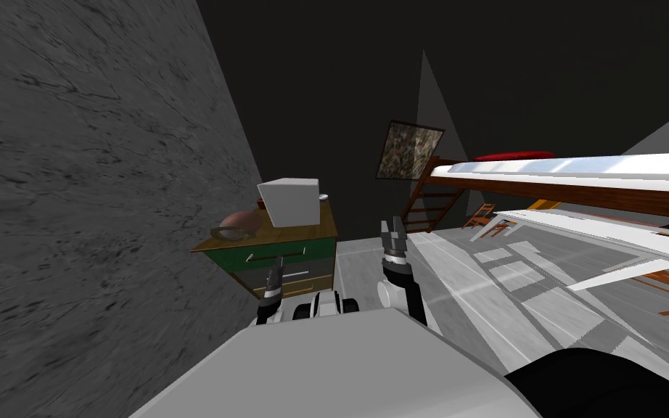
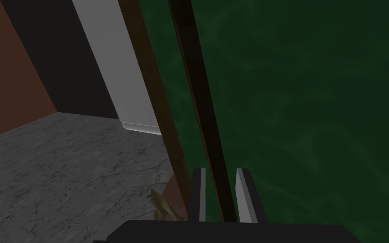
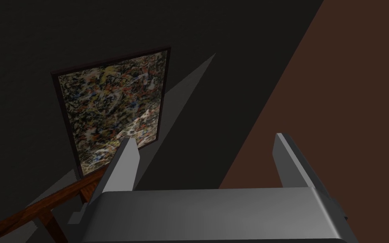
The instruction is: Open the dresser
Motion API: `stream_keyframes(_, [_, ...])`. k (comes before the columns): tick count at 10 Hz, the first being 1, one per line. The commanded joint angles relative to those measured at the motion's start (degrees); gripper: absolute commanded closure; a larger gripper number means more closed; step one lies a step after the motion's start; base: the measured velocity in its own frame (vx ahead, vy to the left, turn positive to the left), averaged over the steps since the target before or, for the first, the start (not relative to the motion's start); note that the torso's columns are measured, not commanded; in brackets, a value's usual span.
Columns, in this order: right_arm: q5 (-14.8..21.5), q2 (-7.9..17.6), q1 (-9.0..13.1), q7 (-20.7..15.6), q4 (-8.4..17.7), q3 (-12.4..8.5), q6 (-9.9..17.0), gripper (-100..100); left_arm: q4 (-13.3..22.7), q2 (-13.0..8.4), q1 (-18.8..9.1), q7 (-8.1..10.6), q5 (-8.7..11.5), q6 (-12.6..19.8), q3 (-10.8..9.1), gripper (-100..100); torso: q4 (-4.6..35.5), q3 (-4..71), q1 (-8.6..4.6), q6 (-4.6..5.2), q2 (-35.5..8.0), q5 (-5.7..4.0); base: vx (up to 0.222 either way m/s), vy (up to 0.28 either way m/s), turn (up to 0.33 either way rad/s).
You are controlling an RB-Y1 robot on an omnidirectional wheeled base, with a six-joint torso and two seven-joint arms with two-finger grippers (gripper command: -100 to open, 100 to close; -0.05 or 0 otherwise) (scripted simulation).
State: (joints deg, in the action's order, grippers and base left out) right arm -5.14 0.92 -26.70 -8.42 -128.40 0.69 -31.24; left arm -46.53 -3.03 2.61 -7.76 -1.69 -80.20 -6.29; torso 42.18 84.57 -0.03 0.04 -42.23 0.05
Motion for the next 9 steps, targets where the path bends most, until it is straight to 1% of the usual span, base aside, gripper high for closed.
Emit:
stream_keyframes(1, [0.00, 0.00, 0.00, 0.00, 0.00, 0.00, 0.00, 0, -0.80, -0.37, -1.06, 0.31, -0.01, 1.74, 0.07, 100, 0.05, 0.02, 0.03, 0.01, 0.01, -0.03, -0.119, -0.009, 0.047])
stream_keyframes(3, [0.00, -0.01, 0.03, 0.00, 0.01, 0.01, 0.01, 0, -1.33, -0.65, -1.86, 0.51, 0.00, 3.11, 0.09, 100, 0.23, -0.33, -0.04, -0.10, -0.59, -0.07, -0.194, -0.040, 0.034])
stream_keyframes(6, [0.00, 0.00, 0.03, 0.00, 0.01, 0.01, 0.01, 0, -2.66, -1.35, -3.87, 1.02, 0.01, 6.54, 0.15, 100, 0.44, -0.15, -0.16, -0.08, -0.41, -0.27, -0.196, -0.028, 0.035])
stream_keyframes(7, [0.00, -0.01, 0.03, 0.00, 0.00, 0.01, 0.01, 0, -1.66, -1.30, -3.06, 1.08, 0.00, 5.87, 0.20, 100, 0.52, -0.16, -0.18, -0.14, -0.44, -0.34, -0.083, -0.013, -0.001])
stream_keyframes(8, [0.00, 0.00, 0.01, 0.00, 0.00, 0.00, 0.00, 0, -0.81, -1.05, -4.08, 0.78, -0.14, 6.17, -0.61, 100, 0.42, -0.04, -0.16, -0.11, -0.18, -0.30, -0.109, -0.007, -0.061])
stream_keyframes(9, [0.00, 0.00, 0.02, 0.00, 0.00, 0.01, 0.00, 0, -0.48, -0.91, -4.63, 0.56, -0.20, 6.13, -1.02, 100, 0.35, -0.06, -0.19, 0.00, -0.25, -0.24, -0.167, 0.019, -0.064])
